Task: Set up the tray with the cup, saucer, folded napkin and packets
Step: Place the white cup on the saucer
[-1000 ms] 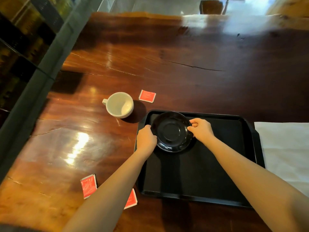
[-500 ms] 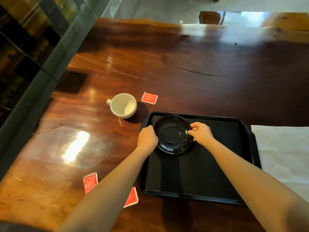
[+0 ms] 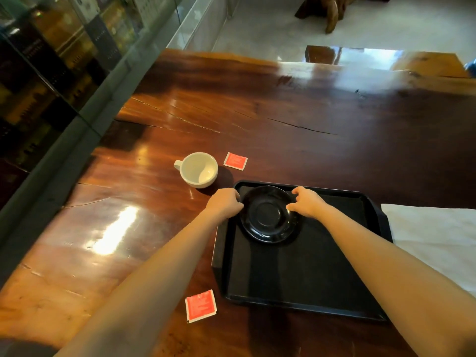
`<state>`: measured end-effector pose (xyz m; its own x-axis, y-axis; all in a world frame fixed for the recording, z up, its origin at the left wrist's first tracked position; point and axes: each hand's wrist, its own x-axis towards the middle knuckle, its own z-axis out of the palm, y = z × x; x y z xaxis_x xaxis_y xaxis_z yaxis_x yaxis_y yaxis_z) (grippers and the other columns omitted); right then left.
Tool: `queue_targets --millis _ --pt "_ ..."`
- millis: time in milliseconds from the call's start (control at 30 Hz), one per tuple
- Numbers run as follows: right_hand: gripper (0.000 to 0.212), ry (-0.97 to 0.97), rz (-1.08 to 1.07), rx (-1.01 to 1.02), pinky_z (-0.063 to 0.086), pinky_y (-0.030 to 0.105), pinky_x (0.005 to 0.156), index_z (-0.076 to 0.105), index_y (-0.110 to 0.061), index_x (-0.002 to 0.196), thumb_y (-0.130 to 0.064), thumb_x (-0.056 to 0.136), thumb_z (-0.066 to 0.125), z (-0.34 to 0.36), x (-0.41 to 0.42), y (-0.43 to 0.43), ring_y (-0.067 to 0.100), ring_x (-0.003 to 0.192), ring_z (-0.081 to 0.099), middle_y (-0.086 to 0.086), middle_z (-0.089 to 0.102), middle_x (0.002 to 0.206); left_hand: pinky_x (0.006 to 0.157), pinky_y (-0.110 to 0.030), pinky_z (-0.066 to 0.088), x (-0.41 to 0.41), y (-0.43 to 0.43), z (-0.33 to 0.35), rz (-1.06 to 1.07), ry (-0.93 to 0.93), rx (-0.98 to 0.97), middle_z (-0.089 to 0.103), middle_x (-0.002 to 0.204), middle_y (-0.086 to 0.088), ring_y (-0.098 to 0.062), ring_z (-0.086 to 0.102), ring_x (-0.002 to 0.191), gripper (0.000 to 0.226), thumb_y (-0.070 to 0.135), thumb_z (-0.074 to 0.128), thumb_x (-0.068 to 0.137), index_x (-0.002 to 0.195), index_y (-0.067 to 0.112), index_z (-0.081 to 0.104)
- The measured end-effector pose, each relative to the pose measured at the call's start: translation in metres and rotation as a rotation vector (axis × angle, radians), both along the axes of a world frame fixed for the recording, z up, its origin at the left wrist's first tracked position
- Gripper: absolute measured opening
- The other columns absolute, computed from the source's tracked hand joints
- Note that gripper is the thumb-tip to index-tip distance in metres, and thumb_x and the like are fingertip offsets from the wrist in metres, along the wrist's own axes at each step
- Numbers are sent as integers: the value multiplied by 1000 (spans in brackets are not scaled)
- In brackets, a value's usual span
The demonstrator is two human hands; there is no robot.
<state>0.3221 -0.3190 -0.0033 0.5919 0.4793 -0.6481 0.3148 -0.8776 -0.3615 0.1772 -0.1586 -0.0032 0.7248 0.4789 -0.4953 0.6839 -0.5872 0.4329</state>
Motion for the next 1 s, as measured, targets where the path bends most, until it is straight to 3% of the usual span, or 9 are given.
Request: queue_targets --millis 133,300,533,767,1000 --pt "73 -25 219 -116 37 39 104 26 -3 143 -28 86 64 25 4 37 33 130 40 17 37 146 95 -31 43 -9 27 22 -108 19 -77 63 124 -6 -23 58 112 39 25 60 87 123 9 59" --pt "82 -74 376 -96 33 42 108 23 -6 145 -39 83 66 32 -9 90 35 133 36 16 34 148 94 -29 43 -45 63 22 -70 105 -154 58 129 -6 -22 55 115 46 26 63 86 129 12 53" --pt "86 -155 511 -83 34 51 106 30 -14 140 -48 73 72 5 -34 144 38 129 38 15 43 140 103 -34 37 -76 121 -3 -43 247 57 46 142 -11 -27 45 128 63 32 61 87 139 8 38" --pt "107 -216 549 -35 19 55 113 13 -15 148 -55 68 73 -30 -39 175 35 139 23 14 26 152 104 -41 39 -66 169 -32 80 167 96 41 145 -14 -31 41 131 77 32 65 83 145 9 26" --pt "107 -171 456 261 30 55 107 27 -21 140 -60 55 77 -57 -38 194 28 130 38 4 44 140 102 -35 39 -50 187 -50 92 -106 49 48 141 -10 -27 48 125 70 20 66 84 145 18 31"
